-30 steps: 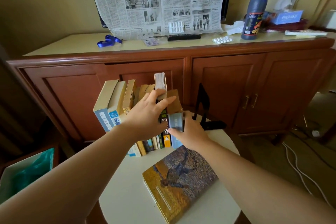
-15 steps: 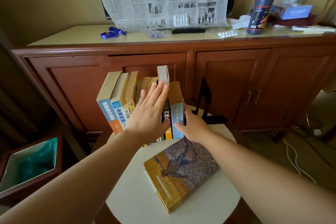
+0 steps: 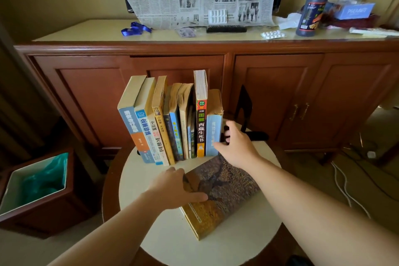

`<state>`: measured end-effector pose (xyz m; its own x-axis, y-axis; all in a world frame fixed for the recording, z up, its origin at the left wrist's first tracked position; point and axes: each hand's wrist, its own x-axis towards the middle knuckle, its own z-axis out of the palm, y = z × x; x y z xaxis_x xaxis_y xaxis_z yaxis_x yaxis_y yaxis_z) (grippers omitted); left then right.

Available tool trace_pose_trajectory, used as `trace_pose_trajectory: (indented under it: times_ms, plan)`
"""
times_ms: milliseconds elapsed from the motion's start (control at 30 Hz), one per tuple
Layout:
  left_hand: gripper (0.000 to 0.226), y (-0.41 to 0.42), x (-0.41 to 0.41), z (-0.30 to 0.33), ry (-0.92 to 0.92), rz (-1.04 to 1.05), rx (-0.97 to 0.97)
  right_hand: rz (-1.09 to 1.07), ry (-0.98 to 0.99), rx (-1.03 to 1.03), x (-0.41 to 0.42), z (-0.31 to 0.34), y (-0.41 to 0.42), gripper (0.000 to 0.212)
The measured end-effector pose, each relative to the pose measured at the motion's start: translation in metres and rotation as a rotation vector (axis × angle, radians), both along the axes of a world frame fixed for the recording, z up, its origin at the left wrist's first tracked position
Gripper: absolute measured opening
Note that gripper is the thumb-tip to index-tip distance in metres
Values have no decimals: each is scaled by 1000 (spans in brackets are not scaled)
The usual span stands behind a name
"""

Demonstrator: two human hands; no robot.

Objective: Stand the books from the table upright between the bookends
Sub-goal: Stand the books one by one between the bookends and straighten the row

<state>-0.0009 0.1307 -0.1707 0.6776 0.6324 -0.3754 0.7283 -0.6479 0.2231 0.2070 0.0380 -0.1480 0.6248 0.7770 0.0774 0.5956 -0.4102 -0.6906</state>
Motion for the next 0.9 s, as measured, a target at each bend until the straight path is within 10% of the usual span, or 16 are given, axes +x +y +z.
trace_pose_trajectory:
  times_ms: [200,533,900]
  plan:
    - [108,-4,9,1,6,153,-254,-87,-45,-243,-13,-51,-51,68]
    - [84,-28,21,12,126,205,-480,-82,-132,-137,-12,-61,-78,69]
    - [40,-25,8,24,-145,513,-1012,-173,-36,74,-15,-62,-86,50]
